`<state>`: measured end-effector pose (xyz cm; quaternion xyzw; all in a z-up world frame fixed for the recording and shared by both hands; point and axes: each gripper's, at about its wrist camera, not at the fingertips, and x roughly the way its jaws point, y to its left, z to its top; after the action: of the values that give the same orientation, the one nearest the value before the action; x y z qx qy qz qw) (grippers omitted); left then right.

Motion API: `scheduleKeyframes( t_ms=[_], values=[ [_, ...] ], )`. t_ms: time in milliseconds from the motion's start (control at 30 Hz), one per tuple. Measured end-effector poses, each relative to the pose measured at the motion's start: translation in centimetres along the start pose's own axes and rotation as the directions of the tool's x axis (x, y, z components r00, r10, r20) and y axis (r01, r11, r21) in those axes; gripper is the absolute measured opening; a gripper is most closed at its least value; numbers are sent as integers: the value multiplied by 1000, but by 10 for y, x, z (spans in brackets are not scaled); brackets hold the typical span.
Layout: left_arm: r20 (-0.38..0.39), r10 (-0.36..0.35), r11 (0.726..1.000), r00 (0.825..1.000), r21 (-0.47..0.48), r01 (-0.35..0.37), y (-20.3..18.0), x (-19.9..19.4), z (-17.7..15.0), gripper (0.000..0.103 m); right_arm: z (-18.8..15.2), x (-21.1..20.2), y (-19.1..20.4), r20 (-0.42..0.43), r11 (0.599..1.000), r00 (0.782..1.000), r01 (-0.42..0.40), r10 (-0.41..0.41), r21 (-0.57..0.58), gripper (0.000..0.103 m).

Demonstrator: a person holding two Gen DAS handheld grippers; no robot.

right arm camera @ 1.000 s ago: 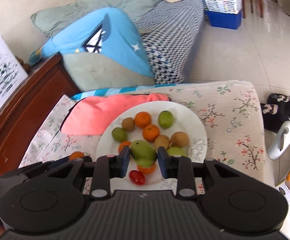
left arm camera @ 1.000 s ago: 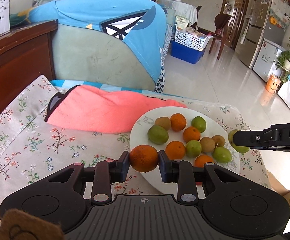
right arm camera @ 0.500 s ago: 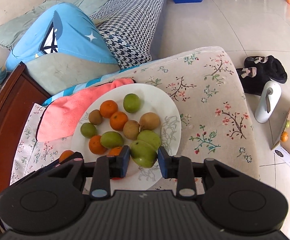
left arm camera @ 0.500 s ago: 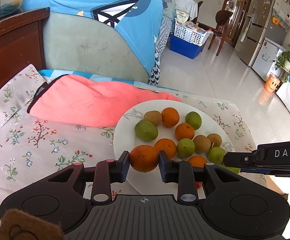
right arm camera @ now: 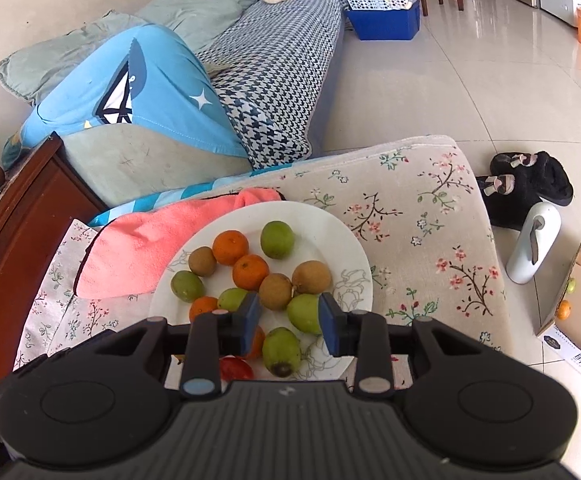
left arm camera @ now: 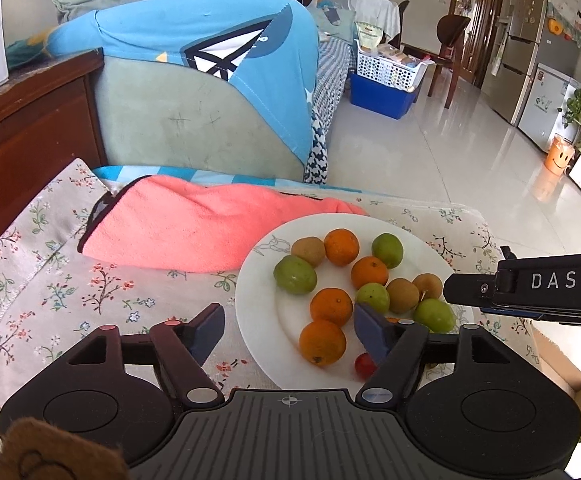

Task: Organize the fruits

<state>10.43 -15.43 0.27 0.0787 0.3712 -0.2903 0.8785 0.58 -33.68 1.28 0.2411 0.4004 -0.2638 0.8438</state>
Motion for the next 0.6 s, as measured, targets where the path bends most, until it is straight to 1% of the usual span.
scheduleKeyframes(
  t_ms=[100, 167, 267, 333, 367, 400, 467, 533, 600],
  values=[
    [-8, 8, 1000, 1000, 2, -8, -1, -7, 1, 80, 2, -5, 4, 10, 1000, 1000, 5, -5, -12, 44],
    [-18, 18, 1000, 1000, 7, -18, -2, -11, 1, 83, 3, -10, 8, 21, 999, 1000, 1, 0, -35, 45],
    [-26, 31, 999, 999, 14, -31, -3, -19, 0, 84, 2, -19, 12, 37, 998, 999, 5, -3, -59, 56],
    [-27, 40, 999, 999, 24, -39, -2, -23, -1, 85, 0, -25, 13, 46, 998, 999, 5, -2, -61, 57],
    [-29, 46, 999, 998, 26, -46, -2, -25, -2, 87, -2, -27, 13, 47, 998, 999, 8, -5, -61, 59],
    [-31, 55, 998, 998, 25, -54, -1, -27, -2, 89, -3, -29, 13, 45, 998, 999, 18, -15, -61, 64],
    [-36, 64, 998, 997, 15, -64, 1, -30, -4, 89, -8, -32, 14, 45, 997, 998, 41, -38, -65, 71],
    [-48, 67, 998, 997, 3, -66, 3, -32, -7, 90, -12, -36, 15, 51, 996, 998, 52, -48, -75, 71],
    [-68, 76, 997, 995, -4, -77, 5, -33, -9, 94, -16, -37, 17, 53, 994, 997, 62, -57, -93, 73]
  ],
)
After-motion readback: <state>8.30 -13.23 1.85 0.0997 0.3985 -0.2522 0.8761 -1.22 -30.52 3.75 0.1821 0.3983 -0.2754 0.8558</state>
